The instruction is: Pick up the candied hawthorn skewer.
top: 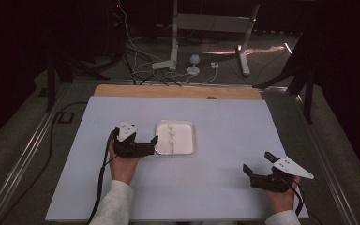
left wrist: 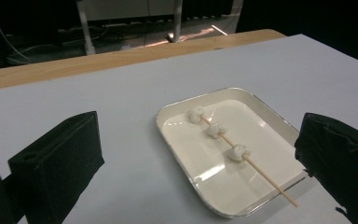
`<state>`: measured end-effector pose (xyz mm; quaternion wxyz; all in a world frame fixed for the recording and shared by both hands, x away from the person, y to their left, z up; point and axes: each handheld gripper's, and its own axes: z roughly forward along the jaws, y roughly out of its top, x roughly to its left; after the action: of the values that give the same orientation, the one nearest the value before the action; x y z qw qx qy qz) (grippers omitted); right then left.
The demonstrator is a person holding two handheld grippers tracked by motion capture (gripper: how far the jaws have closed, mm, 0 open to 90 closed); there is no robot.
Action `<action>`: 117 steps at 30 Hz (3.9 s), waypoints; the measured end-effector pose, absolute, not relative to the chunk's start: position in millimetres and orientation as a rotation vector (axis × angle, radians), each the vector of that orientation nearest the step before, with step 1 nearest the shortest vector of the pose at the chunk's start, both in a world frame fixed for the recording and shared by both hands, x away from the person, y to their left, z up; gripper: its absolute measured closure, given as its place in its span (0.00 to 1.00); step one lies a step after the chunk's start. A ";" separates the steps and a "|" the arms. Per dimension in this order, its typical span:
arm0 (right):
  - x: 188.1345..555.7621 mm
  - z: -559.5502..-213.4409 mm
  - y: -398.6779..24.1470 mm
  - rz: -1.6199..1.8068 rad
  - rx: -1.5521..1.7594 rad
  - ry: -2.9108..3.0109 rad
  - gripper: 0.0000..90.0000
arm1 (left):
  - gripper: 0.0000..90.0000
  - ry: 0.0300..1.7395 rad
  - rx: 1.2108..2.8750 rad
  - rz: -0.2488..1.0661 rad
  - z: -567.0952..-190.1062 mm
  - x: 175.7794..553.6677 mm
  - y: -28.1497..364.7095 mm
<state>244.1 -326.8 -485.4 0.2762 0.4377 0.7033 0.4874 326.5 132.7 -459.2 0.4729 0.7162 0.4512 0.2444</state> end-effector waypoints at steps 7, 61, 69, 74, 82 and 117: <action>244.1 -485.6 -326.5 1.307 1.173 1.892 0.00 | 0.01 1.095 1.790 0.585 -468.5 336.2 113.3; 244.5 -486.5 -327.1 1.303 1.180 1.898 0.00 | 0.99 1.203 2.135 0.381 -501.2 350.3 73.3; 244.2 -486.4 -326.3 1.304 1.184 1.891 0.00 | 0.99 1.196 2.055 0.375 -488.7 338.9 91.8; 243.6 -485.1 -323.6 1.315 1.172 1.889 0.00 | 0.99 1.182 2.011 0.373 -482.3 328.4 104.1; 247.1 -472.0 -315.0 1.362 1.108 1.862 0.00 | 0.99 1.169 1.985 0.395 -475.5 314.6 121.8; 345.6 -425.4 -202.4 1.431 0.911 2.021 0.00 | 0.99 1.065 1.966 0.384 -459.8 297.2 128.4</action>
<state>345.6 -202.4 -425.4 0.2489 0.3343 0.7419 0.5253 297.2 128.4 -459.8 0.4227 0.7855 0.4253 0.1533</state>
